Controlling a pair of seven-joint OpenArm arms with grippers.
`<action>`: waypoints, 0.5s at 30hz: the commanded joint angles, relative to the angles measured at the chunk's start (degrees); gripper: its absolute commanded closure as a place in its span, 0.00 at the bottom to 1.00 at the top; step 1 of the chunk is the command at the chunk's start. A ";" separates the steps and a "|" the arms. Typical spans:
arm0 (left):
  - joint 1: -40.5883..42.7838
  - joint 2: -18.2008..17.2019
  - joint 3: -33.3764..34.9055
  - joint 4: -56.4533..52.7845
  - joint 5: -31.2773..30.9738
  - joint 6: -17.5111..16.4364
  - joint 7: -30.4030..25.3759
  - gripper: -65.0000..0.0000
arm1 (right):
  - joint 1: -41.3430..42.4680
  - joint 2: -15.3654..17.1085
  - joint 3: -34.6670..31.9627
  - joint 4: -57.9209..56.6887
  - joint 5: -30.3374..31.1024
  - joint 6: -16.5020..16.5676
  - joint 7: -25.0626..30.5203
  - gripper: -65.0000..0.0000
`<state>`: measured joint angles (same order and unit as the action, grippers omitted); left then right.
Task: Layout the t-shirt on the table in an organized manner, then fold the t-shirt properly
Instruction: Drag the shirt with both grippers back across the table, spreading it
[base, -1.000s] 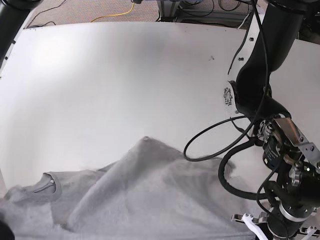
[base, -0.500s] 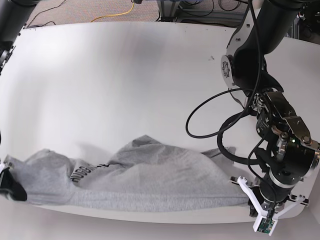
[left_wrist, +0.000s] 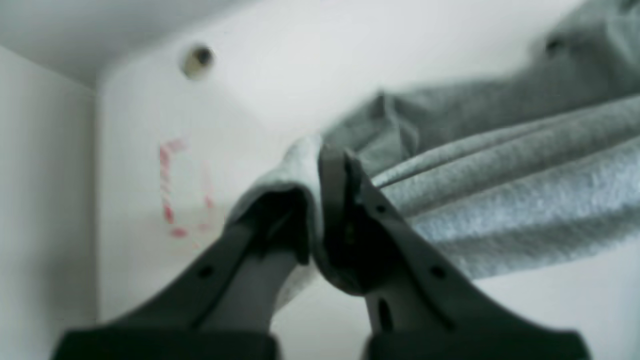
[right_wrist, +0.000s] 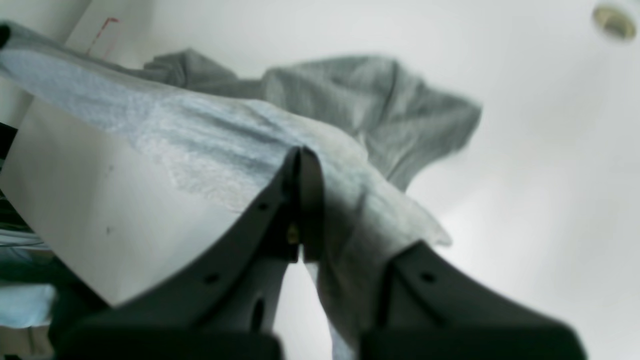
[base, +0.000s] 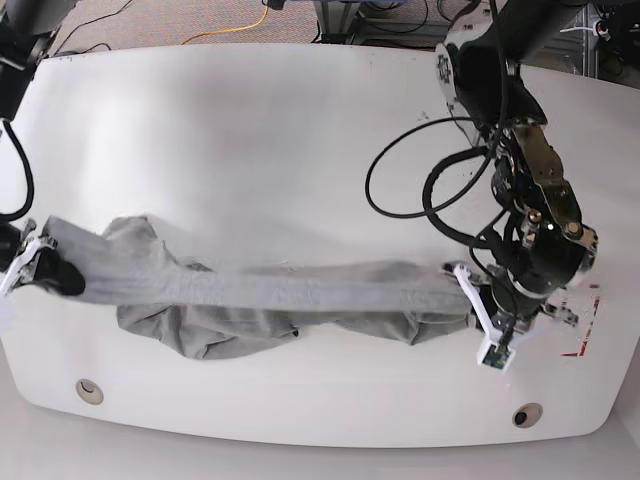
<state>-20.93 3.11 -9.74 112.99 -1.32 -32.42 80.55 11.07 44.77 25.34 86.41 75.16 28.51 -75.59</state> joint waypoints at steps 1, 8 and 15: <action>2.25 -1.14 -1.30 0.90 0.93 -0.15 -0.55 1.00 | -3.20 1.07 2.31 4.53 0.14 0.10 1.44 1.00; 13.15 -1.58 -5.25 1.08 0.84 -0.15 -0.55 1.00 | -13.93 -2.36 5.03 9.19 0.05 0.10 1.44 1.00; 22.82 -3.77 -7.36 1.08 0.75 -0.23 -0.55 1.00 | -20.87 -5.96 6.96 11.57 -0.12 0.02 1.44 1.00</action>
<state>0.97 0.58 -16.86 112.90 -2.09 -32.47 80.05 -9.47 37.47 30.92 96.01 75.00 28.51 -75.83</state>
